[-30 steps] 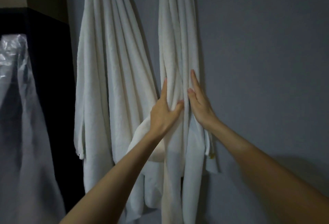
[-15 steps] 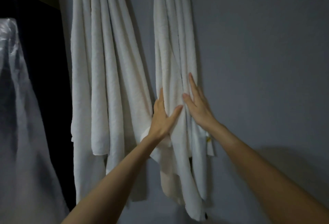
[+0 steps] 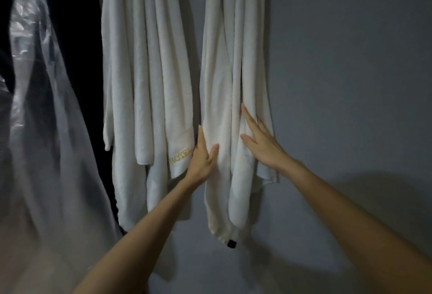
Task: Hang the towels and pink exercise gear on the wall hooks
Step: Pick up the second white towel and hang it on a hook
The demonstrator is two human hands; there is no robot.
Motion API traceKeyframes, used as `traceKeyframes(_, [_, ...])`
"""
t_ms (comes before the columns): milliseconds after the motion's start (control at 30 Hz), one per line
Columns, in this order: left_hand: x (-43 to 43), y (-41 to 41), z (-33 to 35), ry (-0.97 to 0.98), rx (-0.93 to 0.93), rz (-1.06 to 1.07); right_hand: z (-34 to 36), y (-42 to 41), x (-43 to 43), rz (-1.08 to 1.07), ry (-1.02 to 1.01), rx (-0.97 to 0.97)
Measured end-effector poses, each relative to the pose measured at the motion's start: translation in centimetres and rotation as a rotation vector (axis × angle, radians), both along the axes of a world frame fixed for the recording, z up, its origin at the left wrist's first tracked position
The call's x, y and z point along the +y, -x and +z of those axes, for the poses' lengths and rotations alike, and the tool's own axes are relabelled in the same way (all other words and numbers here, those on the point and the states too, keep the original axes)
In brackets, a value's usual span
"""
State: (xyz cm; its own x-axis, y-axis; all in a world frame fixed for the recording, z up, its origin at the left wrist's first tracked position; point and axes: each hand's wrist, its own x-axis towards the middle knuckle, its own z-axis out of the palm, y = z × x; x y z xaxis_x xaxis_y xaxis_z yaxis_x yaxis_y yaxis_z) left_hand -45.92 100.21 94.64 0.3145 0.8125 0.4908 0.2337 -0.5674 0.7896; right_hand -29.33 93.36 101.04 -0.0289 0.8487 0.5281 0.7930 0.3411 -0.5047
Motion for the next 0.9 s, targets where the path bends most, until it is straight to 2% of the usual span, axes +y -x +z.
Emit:
traceKeyframes(167, [-2.2,1.5,0.0,-0.106,0.037,0.058,-0.5,0.8,-3.6,0.054,0.066,0.010])
traceKeyframes(333, [-6.1,3.0,-0.4,-0.209,0.075,0.186,-1.8,1.4,-7.5,0.056,0.045,0.034])
traceKeyframes(700, [-14.6,4.8,-2.5,-0.389,0.428,0.317,-7.0,1.0,-17.2,-0.032,-0.018,-0.035])
traceKeyframes(900, [-21.3,4.9,-4.8,-0.378,0.513,0.280,-10.7,0.8,-23.9,-0.044,0.042,-0.084])
